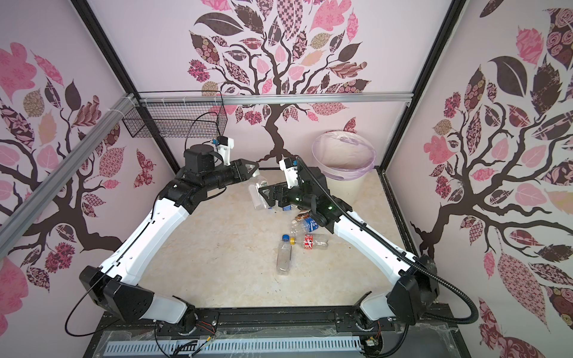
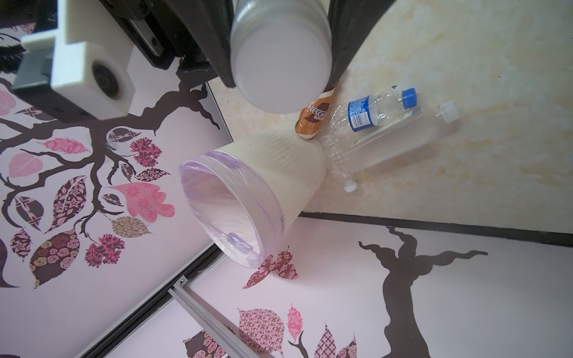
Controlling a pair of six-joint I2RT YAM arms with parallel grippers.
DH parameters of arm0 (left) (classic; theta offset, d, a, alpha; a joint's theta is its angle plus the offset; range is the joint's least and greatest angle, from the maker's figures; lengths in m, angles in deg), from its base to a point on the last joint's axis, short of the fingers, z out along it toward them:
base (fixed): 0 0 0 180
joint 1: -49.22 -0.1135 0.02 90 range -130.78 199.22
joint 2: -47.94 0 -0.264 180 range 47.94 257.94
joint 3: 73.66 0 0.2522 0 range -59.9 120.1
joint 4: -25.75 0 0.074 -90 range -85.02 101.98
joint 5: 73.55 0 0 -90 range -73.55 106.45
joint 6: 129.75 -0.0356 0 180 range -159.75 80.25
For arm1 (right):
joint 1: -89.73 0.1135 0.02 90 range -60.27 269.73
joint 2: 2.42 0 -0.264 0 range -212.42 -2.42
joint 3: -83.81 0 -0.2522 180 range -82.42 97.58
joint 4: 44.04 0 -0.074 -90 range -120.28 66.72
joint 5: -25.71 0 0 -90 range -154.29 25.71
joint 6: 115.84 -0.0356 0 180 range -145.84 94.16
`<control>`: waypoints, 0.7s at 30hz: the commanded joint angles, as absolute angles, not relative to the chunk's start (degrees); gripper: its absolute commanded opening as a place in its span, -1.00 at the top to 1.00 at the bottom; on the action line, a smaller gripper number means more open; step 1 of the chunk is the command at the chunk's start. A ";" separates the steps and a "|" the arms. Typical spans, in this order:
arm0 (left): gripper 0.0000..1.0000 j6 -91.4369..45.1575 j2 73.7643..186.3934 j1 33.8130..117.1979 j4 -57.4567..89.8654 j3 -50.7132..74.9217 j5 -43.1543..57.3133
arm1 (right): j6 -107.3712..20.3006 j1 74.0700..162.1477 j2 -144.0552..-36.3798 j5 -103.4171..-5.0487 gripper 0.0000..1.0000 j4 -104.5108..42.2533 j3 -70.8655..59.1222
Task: Throw the plastic bottles in the bin
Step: 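Raise the square bottle toward the right gripper while the right grasps it, then carry the square bottle over the bin with the right gripper and release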
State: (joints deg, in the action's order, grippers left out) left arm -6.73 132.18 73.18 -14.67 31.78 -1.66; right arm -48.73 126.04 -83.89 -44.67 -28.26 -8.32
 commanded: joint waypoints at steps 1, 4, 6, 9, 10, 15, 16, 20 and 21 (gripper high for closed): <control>0.13 -6.45 131.89 74.02 -12.89 33.72 -2.12 | -49.02 126.69 -85.73 -45.14 -0.71 -28.10 -4.96; 0.13 -6.42 132.10 74.13 -12.98 33.69 -2.01 | -49.13 127.31 -86.67 -45.70 -0.62 -27.92 -3.96; 0.13 -6.29 132.20 74.17 -12.89 33.57 -1.92 | -48.70 128.07 -87.50 -46.87 -0.57 -27.27 -3.31; 0.13 -5.95 132.28 74.17 -12.89 33.55 -1.74 | -48.34 128.73 -88.57 -48.25 -0.48 -26.50 -2.54; 0.13 -5.91 132.24 74.17 -12.89 33.59 -1.83 | -48.42 128.88 -88.75 -48.52 -0.45 -26.58 -2.53; 0.12 -5.82 132.03 74.13 -12.98 33.44 -1.48 | -48.16 129.28 -89.29 -50.06 -0.23 -26.07 -2.22; 0.11 -5.78 132.02 74.18 -13.07 33.44 -1.44 | -48.09 129.36 -89.55 -50.42 -0.16 -25.63 -1.95; 0.08 -5.49 131.96 74.18 -13.42 33.09 -0.83 | -48.17 129.45 -89.82 -51.36 0.03 -24.69 -1.67; 0.07 -5.26 131.89 74.19 -13.50 32.77 -0.78 | -48.16 129.52 -89.71 -51.38 0.06 -24.65 -1.75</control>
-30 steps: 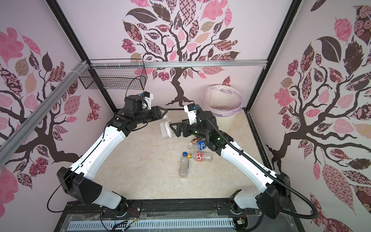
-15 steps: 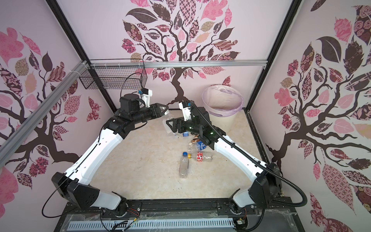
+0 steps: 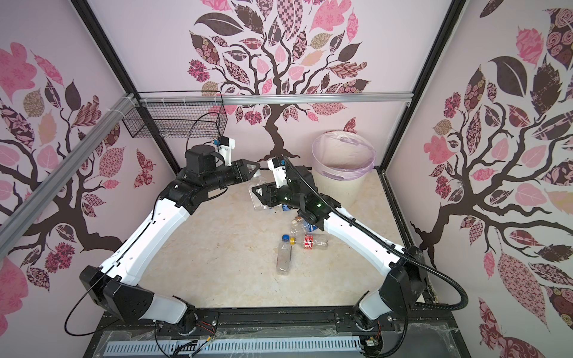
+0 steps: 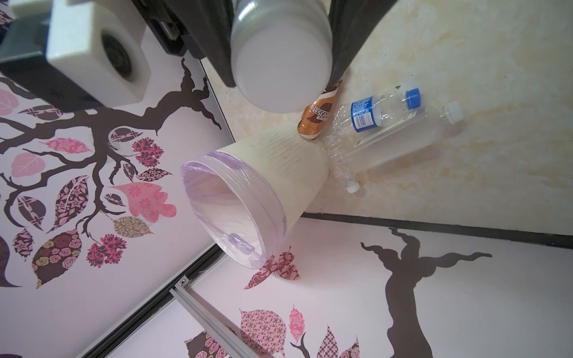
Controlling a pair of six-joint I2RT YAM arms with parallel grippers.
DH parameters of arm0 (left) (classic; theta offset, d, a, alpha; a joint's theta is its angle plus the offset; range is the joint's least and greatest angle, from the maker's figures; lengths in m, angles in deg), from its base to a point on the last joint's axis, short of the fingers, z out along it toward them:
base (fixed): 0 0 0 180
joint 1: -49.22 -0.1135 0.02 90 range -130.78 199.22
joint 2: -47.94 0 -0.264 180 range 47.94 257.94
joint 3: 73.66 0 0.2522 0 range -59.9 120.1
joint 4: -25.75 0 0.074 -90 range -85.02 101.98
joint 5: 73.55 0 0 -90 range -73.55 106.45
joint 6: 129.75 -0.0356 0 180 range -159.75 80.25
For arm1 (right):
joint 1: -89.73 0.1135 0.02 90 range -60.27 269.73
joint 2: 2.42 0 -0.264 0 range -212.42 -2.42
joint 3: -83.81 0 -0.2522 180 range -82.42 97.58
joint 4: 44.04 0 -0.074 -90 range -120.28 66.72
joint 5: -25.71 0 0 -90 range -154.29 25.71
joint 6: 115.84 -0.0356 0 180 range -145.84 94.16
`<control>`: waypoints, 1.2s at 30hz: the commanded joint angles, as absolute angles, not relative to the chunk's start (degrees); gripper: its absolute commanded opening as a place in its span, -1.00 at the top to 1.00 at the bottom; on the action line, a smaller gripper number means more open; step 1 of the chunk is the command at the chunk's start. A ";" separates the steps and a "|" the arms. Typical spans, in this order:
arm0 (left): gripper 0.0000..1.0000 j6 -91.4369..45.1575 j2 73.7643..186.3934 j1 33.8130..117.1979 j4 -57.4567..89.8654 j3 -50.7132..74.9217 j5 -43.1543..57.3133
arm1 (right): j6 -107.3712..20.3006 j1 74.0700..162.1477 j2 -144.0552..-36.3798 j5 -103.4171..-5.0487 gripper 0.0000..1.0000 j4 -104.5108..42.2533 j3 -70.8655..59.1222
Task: Throw the plastic bottles in the bin
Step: 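Carry the square bottle over the bin with the right gripper and release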
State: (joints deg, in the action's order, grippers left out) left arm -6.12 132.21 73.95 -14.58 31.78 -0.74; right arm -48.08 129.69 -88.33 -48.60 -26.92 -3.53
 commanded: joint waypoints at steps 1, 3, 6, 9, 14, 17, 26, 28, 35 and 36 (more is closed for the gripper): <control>0.01 -5.13 131.87 74.18 -13.60 32.62 -0.47 | -48.13 129.46 -89.54 -51.54 0.08 -24.57 -1.87; -0.11 -5.12 131.92 74.09 -14.38 32.89 0.15 | -48.07 129.47 -89.27 -52.07 0.08 -24.41 -2.17; -0.36 -4.74 132.03 73.47 -16.30 33.78 1.08 | -47.91 129.46 -88.61 -53.91 0.08 -23.82 -3.04; -0.55 -3.08 131.93 71.44 -18.83 34.51 1.96 | -46.41 129.38 -88.08 -57.24 0.08 -21.95 -3.24; -0.86 -3.11 131.79 69.52 -21.41 35.79 0.19 | -44.39 126.66 -87.36 -61.23 0.09 -17.70 -1.12; -0.97 -3.30 130.99 69.60 -20.47 35.64 -1.43 | -43.40 122.72 -86.43 -63.41 0.09 -15.56 1.46; -0.96 -13.35 131.96 79.32 -20.07 42.06 0.67 | -26.39 119.95 -87.82 -82.94 0.08 -7.80 24.89; -0.97 -14.36 132.43 81.28 -19.24 43.67 0.28 | -22.72 119.96 -87.76 -86.74 0.08 -9.54 29.21; -0.97 -20.55 134.90 87.71 -18.55 50.89 3.60 | -12.03 119.90 -89.27 -92.07 0.04 -15.66 43.61; -0.96 -20.20 135.44 87.77 -18.56 53.04 3.38 | -11.23 119.92 -90.38 -92.38 0.04 -14.60 46.53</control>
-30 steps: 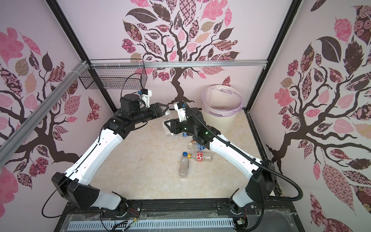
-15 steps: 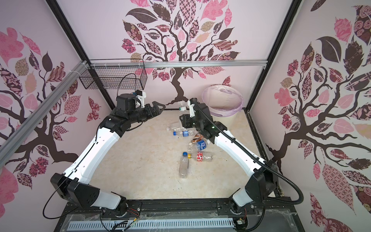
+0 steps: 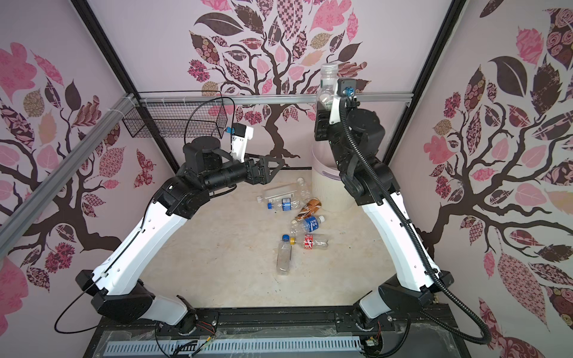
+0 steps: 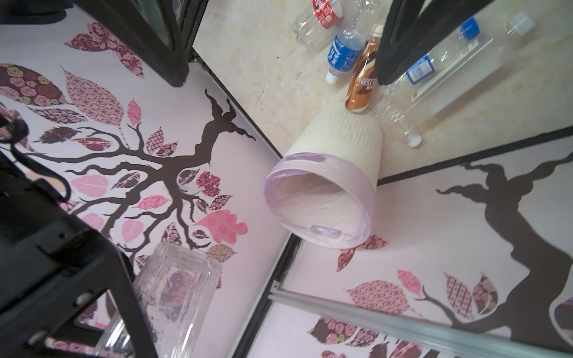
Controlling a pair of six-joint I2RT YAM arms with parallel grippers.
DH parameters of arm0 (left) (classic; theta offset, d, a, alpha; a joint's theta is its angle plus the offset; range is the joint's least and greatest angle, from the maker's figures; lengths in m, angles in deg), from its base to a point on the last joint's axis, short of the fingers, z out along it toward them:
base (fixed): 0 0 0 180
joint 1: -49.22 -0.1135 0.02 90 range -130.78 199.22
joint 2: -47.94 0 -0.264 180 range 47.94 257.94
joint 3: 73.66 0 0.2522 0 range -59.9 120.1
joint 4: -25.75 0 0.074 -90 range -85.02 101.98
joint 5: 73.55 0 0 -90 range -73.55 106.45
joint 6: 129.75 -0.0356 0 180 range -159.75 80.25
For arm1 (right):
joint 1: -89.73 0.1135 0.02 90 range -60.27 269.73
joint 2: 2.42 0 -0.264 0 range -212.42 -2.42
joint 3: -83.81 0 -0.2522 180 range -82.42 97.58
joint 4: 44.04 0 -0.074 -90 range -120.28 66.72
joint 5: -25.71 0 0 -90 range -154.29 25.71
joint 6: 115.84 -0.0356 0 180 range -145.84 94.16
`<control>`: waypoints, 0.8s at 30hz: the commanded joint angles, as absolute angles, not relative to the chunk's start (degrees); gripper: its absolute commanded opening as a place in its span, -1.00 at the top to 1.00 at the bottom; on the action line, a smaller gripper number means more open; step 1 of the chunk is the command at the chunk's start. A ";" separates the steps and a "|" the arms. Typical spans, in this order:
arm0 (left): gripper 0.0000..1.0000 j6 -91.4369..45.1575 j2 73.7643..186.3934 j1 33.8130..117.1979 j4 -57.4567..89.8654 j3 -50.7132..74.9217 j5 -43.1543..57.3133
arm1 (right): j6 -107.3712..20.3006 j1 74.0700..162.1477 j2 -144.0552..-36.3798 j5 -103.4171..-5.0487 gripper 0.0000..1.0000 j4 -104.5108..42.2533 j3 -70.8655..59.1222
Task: Throw the plastic bottles in the bin
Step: 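Carry the square bottle over the bin with the right gripper and release, then lower the left gripper toward the Fiji bottle while the right withdraws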
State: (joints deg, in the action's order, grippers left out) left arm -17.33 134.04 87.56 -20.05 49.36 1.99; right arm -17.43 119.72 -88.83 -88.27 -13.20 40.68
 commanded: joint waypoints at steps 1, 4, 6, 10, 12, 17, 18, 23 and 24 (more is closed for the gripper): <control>-0.97 -19.95 136.11 87.75 -18.70 54.00 3.20 | -10.54 119.88 -91.82 -92.81 0.03 -13.12 49.45; -0.97 -19.53 136.95 87.72 -18.75 54.69 2.87 | -9.18 119.83 -92.31 -94.48 0.02 -14.24 47.69; -0.96 -19.35 136.84 87.72 -18.86 53.95 3.45 | -9.45 118.78 -91.98 -95.26 0.02 -15.76 43.12; -0.97 -19.31 135.80 87.69 -19.05 51.73 4.40 | -22.32 108.89 -96.44 -92.50 -0.20 -7.54 39.12; -0.96 -19.42 135.15 87.65 -19.39 49.82 4.80 | -25.87 106.62 -100.79 -93.76 -0.74 1.06 41.80; -0.97 -19.88 134.11 87.54 -20.00 47.85 6.15 | -28.95 106.60 -95.88 -93.98 -0.99 -3.00 34.30; -0.96 -19.76 134.17 87.49 -20.11 47.78 6.12 | -29.00 106.59 -94.64 -93.84 -0.99 -4.89 32.98; -0.97 -18.66 134.51 87.53 -19.27 47.24 5.55 | -28.45 106.60 -97.07 -93.56 -0.99 -0.46 39.10; -0.97 -18.36 134.60 87.45 -19.22 47.09 5.47 | -28.39 106.59 -97.41 -93.38 -0.99 -0.03 39.67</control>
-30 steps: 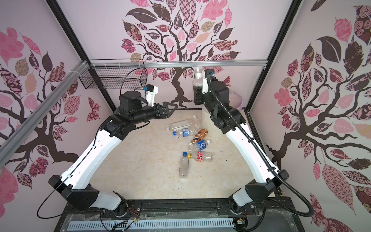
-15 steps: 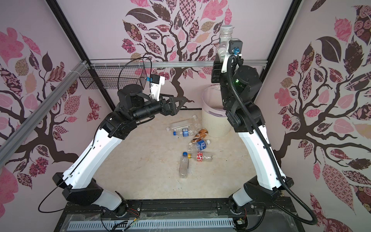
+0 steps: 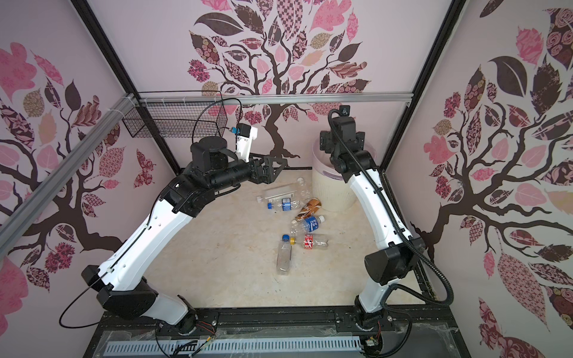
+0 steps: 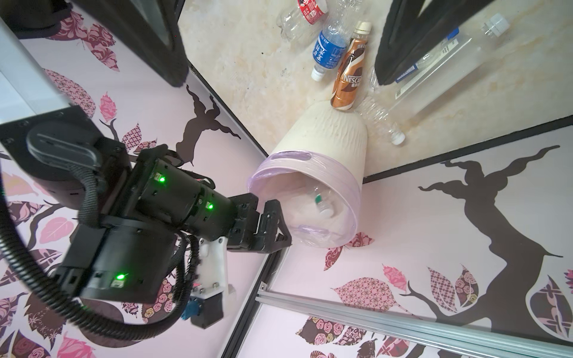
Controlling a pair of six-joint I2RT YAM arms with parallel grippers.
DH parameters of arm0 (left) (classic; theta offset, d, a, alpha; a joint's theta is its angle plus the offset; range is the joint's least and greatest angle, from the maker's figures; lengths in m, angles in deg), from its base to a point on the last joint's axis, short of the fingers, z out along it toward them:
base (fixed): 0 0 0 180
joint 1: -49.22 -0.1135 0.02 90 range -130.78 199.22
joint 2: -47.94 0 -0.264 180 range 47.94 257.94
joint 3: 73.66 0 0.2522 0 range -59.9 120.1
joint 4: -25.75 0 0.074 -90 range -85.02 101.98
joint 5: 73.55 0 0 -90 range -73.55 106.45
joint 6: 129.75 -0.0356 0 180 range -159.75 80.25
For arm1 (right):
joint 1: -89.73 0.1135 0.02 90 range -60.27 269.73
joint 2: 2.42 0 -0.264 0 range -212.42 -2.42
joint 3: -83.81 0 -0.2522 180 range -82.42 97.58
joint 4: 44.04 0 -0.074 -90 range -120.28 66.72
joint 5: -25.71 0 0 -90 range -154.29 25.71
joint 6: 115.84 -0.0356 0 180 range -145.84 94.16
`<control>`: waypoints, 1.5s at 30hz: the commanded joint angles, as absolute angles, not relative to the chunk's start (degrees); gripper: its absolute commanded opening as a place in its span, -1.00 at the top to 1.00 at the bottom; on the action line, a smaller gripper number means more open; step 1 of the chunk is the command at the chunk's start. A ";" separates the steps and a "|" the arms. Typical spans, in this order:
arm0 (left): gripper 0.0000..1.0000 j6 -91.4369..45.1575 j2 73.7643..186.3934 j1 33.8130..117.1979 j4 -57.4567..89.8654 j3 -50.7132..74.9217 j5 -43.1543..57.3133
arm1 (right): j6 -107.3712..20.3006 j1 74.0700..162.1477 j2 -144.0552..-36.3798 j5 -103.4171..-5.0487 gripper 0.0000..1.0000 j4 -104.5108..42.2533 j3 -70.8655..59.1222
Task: Throw the plastic bottles in the bin
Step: 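Lower the left gripper toward the Fiji bottle while the right withdraws, then grasp the Fiji bottle's body with the left gripper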
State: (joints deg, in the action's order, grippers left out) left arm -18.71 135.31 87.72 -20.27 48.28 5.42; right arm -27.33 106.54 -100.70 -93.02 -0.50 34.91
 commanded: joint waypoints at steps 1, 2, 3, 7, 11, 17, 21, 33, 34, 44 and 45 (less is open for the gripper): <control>-0.96 -18.08 134.75 87.47 -19.13 47.05 5.38 | -28.35 106.60 -97.54 -93.13 -0.99 0.21 39.98; -0.96 -17.80 134.83 87.45 -19.13 46.89 5.25 | -28.47 106.60 -97.52 -93.03 -0.99 0.21 40.01; -0.96 -17.65 134.83 87.45 -19.17 46.89 5.12 | -28.56 106.60 -97.44 -92.87 -0.99 0.21 39.85; -0.96 -17.38 134.62 87.45 -19.41 46.46 5.11 | -28.65 106.60 -97.25 -92.59 -0.99 0.44 39.83; -0.97 -17.27 134.33 87.46 -19.79 45.76 5.55 | -28.65 106.60 -97.17 -92.26 -0.99 0.63 39.84; -0.96 -16.02 134.59 87.44 -23.11 45.12 7.98 | -29.40 106.82 -96.35 -90.28 -0.99 2.19 39.70; -0.96 -13.64 133.45 87.19 -22.98 41.85 6.55 | -29.06 108.36 -93.78 -89.17 -0.99 0.99 34.56; -0.97 -0.29 125.10 87.86 -23.79 19.43 6.56 | -36.63 116.49 -80.45 -85.71 -0.99 -3.77 7.11; -0.97 0.75 124.64 88.14 -23.83 17.25 4.82 | -37.59 116.60 -78.82 -84.92 -0.99 -3.82 4.94; -0.96 9.48 121.79 99.52 -19.64 -0.07 11.79 | -40.39 117.34 -66.16 -79.74 -0.99 -3.12 -13.64; -0.96 9.91 122.60 100.61 -19.41 -0.32 12.61 | -40.23 117.28 -65.31 -79.30 -0.99 -3.27 -15.12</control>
